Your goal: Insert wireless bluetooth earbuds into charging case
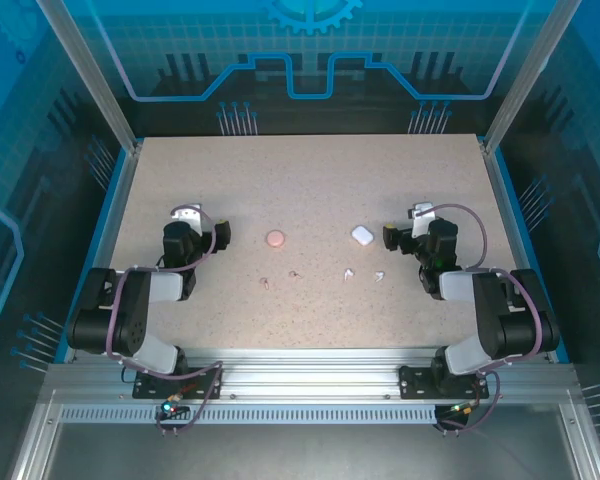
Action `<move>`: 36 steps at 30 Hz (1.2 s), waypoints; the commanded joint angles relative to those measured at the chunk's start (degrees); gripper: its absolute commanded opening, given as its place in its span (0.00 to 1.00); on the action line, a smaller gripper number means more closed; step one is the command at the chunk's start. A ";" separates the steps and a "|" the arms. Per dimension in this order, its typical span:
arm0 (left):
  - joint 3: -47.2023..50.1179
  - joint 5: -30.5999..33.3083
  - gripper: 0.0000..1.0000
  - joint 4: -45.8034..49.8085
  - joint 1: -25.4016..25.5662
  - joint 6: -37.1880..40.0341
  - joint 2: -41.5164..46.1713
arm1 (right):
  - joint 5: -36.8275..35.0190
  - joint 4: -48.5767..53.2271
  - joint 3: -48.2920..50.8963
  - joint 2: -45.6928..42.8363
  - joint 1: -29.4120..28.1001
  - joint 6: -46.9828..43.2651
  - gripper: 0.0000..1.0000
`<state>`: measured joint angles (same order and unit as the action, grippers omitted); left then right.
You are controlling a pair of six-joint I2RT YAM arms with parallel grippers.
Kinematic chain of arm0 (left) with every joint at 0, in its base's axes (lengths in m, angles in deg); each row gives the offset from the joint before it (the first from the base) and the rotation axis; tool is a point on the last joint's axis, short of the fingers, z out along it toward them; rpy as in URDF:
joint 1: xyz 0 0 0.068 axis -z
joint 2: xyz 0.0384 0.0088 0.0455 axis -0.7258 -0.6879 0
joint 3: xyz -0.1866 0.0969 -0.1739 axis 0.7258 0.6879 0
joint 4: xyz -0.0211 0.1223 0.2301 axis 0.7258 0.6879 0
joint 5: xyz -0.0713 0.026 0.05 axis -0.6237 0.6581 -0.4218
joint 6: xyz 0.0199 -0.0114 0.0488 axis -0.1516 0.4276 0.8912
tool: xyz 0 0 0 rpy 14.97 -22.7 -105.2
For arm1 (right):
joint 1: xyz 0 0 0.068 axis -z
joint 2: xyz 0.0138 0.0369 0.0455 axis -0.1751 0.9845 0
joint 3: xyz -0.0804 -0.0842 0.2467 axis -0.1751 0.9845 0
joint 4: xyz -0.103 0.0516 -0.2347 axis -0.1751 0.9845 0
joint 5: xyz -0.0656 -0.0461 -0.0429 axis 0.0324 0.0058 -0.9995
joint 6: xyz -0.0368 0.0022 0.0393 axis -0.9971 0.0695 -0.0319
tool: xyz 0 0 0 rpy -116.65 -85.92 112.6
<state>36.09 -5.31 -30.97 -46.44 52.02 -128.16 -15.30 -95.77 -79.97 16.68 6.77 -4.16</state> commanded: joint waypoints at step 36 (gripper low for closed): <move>-11.83 6.39 0.99 34.65 0.34 -6.10 15.97 | -9.27 41.29 -19.02 -13.44 1.41 16.16 1.00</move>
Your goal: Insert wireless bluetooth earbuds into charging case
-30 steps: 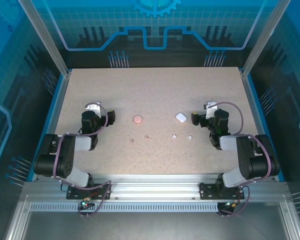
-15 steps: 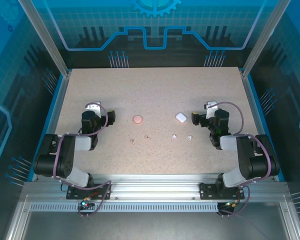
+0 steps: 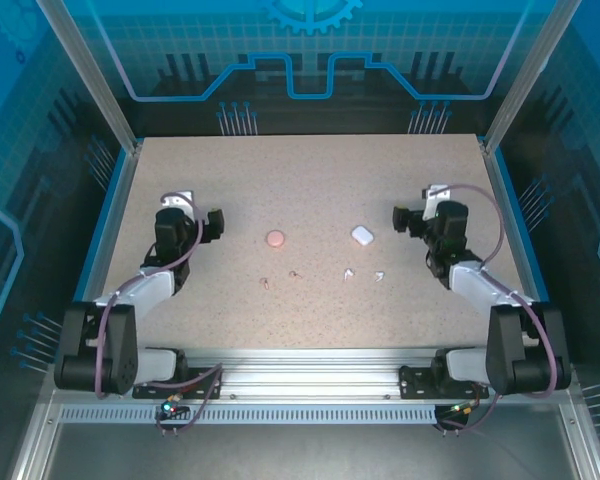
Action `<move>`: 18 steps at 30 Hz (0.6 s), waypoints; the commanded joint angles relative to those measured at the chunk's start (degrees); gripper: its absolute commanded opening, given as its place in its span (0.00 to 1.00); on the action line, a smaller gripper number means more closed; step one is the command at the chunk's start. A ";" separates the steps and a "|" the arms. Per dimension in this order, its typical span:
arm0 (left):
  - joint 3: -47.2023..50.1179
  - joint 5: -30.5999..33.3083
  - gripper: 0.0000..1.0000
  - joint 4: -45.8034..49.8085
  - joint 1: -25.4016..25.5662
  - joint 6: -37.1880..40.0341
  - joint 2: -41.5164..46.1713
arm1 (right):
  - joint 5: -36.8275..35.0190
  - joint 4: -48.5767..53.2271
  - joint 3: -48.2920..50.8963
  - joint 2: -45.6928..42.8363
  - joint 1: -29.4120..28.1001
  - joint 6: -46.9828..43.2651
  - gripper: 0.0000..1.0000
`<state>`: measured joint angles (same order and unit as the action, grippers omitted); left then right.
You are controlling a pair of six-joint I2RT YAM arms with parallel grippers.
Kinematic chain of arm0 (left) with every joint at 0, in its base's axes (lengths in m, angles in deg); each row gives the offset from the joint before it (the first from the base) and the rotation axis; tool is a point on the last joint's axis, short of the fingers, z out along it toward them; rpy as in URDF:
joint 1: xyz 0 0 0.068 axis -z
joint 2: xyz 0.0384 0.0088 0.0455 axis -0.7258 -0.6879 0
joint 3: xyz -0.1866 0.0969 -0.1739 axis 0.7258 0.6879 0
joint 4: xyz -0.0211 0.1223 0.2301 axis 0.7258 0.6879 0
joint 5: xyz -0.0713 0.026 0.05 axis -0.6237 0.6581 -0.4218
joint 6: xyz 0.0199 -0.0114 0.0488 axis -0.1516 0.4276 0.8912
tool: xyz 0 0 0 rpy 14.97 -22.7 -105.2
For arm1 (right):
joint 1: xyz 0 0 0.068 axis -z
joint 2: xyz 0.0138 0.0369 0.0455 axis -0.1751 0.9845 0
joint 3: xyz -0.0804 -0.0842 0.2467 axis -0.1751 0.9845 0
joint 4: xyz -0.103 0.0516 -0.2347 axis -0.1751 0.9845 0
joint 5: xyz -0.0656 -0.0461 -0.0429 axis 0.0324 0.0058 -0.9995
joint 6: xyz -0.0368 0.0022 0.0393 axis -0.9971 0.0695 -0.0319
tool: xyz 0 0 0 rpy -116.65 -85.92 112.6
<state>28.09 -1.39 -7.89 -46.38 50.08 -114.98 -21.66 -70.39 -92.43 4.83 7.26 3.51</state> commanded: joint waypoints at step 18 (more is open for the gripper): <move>-16.92 -6.98 0.99 30.59 13.79 -28.84 5.01 | 8.09 58.19 -37.22 13.08 -9.77 35.02 1.00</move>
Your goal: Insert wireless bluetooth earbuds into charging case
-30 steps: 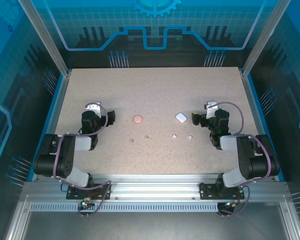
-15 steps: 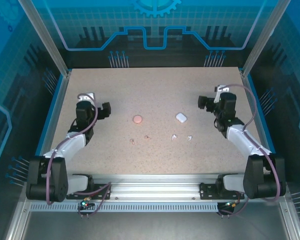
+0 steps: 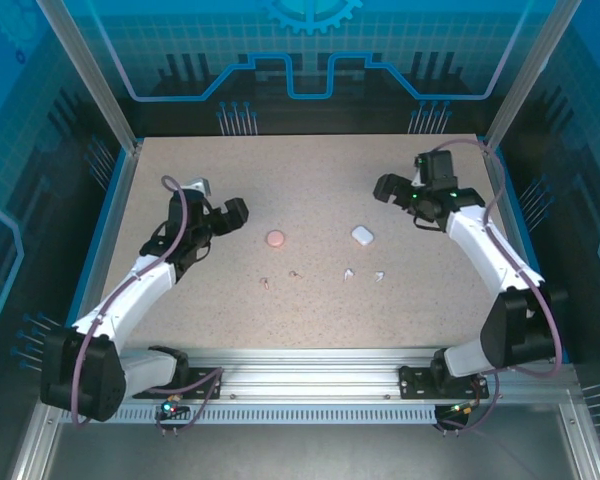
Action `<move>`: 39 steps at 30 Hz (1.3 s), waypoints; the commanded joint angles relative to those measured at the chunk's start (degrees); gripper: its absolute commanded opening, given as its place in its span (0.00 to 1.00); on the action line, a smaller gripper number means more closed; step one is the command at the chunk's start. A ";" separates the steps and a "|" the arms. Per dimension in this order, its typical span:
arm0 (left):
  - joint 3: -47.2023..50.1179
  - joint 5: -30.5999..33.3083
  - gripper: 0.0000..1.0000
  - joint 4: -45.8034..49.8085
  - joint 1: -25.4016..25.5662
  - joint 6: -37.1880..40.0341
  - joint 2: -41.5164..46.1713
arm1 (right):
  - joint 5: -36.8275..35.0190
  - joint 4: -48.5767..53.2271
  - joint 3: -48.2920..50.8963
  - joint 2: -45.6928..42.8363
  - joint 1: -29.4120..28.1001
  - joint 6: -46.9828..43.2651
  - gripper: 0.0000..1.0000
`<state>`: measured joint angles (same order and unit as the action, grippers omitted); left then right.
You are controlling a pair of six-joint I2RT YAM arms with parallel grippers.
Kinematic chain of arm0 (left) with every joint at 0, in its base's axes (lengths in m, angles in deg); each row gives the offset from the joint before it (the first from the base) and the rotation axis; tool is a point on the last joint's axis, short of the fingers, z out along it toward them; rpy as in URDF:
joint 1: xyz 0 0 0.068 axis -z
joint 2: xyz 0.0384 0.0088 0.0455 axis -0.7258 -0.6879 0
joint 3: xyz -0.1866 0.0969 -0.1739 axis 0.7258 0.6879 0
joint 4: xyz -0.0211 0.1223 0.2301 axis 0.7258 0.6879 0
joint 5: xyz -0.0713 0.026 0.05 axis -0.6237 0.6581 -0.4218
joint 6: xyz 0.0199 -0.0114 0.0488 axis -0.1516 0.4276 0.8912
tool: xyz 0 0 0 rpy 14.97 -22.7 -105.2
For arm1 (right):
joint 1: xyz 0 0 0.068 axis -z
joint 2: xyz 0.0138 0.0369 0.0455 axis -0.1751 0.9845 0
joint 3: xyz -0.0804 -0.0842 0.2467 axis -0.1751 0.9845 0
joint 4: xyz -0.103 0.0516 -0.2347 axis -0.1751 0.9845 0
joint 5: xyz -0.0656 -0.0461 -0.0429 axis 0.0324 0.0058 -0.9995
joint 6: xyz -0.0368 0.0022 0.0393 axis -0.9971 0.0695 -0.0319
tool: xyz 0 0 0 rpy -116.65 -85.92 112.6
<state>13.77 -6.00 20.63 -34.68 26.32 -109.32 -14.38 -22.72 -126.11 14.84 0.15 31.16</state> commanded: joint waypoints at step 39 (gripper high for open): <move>-13.54 -6.86 0.99 2.72 12.34 -6.44 -15.62 | -7.15 32.42 -29.57 39.22 -11.45 35.91 0.99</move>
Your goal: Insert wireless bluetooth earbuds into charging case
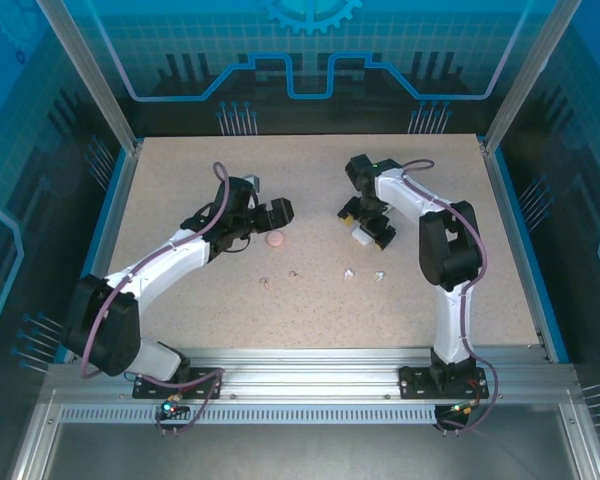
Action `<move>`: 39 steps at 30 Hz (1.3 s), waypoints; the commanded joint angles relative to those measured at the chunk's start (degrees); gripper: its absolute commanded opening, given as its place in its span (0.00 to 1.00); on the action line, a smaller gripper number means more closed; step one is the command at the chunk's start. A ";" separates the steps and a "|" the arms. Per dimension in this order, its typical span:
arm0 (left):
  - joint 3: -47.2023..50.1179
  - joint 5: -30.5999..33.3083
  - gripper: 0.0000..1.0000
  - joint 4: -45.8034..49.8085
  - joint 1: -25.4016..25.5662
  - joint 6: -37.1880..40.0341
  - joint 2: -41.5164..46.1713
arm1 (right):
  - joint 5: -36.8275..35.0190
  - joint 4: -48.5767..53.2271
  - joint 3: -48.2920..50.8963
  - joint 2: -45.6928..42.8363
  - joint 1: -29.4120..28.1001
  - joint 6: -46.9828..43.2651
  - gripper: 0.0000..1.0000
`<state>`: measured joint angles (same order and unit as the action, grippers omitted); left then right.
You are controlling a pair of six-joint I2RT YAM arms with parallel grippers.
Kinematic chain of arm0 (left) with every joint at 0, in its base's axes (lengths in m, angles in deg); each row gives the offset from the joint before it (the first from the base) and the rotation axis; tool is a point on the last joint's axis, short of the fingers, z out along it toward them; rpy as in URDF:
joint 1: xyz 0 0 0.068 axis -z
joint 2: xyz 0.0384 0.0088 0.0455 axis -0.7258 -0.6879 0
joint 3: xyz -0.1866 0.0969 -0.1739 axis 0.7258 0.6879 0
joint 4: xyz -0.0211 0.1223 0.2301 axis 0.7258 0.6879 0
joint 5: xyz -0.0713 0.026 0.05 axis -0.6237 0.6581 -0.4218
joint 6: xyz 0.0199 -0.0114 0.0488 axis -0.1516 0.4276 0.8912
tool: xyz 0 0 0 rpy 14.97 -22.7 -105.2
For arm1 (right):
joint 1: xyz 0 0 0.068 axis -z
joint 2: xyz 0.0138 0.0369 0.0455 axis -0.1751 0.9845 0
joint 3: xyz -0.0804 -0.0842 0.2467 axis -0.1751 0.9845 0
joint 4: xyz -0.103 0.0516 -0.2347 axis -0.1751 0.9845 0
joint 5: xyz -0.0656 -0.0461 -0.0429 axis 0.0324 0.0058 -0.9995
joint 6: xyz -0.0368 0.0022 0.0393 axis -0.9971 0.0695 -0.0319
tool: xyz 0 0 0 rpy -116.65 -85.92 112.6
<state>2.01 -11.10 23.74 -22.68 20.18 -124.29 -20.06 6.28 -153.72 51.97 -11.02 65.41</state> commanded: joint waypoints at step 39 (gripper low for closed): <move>-2.84 -2.06 0.99 -0.13 1.24 -0.38 -3.08 | 0.28 -1.32 -2.73 8.85 1.78 0.95 0.78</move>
<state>1.40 -11.99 23.72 -22.18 20.16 -126.63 -20.22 6.00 -156.69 58.71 -9.62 65.54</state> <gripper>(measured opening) 0.987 0.777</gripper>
